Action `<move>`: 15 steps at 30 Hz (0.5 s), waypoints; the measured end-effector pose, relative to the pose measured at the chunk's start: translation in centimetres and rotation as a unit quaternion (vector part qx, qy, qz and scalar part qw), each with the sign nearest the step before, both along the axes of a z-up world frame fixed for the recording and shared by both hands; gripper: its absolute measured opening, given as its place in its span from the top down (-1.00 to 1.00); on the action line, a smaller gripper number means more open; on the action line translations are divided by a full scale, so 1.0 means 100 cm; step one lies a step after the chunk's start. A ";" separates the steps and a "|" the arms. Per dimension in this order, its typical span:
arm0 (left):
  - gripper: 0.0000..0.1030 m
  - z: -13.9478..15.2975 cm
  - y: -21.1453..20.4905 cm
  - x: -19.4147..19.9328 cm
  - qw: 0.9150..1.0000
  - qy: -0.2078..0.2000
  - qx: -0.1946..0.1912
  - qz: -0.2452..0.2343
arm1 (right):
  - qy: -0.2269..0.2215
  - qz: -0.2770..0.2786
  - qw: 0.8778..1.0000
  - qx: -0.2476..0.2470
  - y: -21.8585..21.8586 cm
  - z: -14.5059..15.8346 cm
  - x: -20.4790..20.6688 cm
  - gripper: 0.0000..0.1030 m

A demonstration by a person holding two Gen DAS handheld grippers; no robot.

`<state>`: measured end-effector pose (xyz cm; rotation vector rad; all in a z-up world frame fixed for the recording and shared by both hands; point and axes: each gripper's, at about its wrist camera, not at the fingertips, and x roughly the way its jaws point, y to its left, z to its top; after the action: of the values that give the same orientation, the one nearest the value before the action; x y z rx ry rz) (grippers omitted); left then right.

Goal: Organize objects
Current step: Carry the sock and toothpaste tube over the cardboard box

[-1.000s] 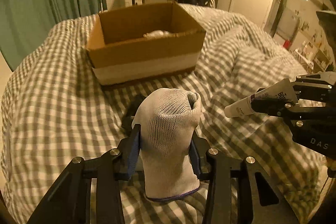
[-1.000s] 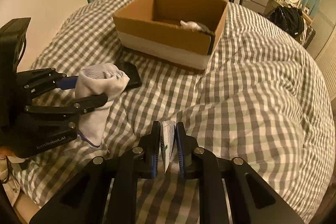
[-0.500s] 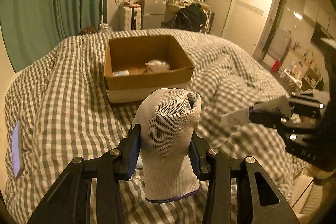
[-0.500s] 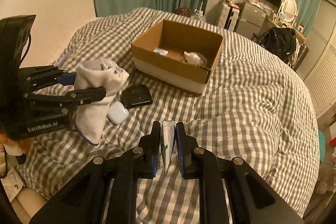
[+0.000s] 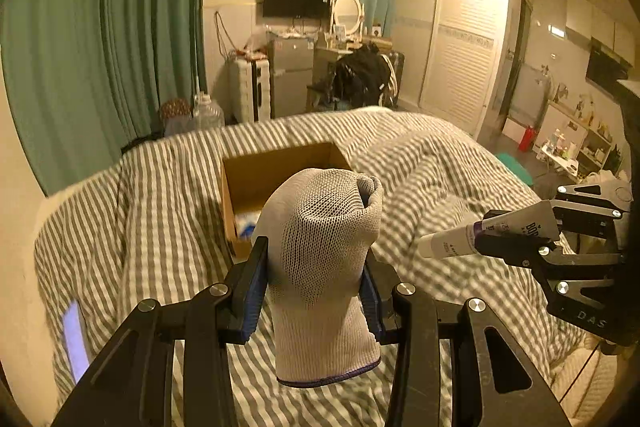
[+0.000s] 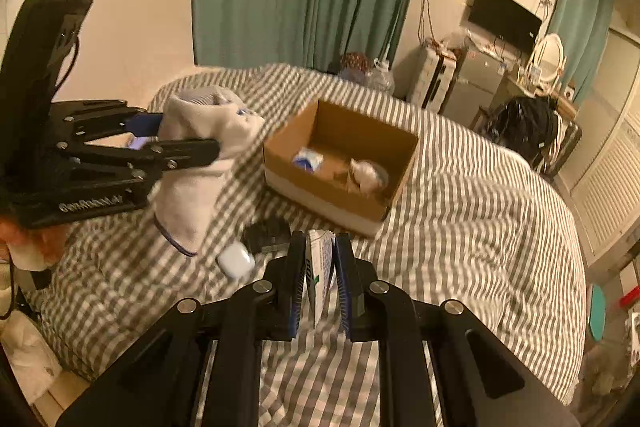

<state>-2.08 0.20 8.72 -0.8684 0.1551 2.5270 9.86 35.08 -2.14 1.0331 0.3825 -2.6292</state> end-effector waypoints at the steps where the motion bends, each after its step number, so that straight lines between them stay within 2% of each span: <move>1: 0.18 0.004 0.002 -0.006 1.000 0.004 -0.001 0.001 | 0.005 0.002 1.000 -0.003 -0.001 0.004 -0.004 0.72; 4: 0.18 0.011 0.007 -0.027 1.000 0.014 -0.006 0.007 | 0.021 0.003 1.000 -0.012 -0.005 0.019 -0.025 0.72; 8: 0.18 0.015 0.015 -0.072 1.000 0.015 -0.011 0.014 | 0.022 0.003 0.999 -0.037 -0.005 0.029 -0.065 0.72; 11: 0.18 0.015 0.024 -0.110 1.000 0.011 -0.015 0.022 | 0.018 -0.005 0.999 -0.045 -0.008 0.028 -0.109 0.72; 15: 0.18 0.001 0.037 -0.160 0.999 -0.003 -0.027 0.033 | 0.005 -0.016 0.998 -0.053 -0.007 0.019 -0.161 0.73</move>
<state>-18.05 3.87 8.80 -0.9163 0.1977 2.5917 -6.28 34.37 -0.27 0.9992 0.2294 -2.6520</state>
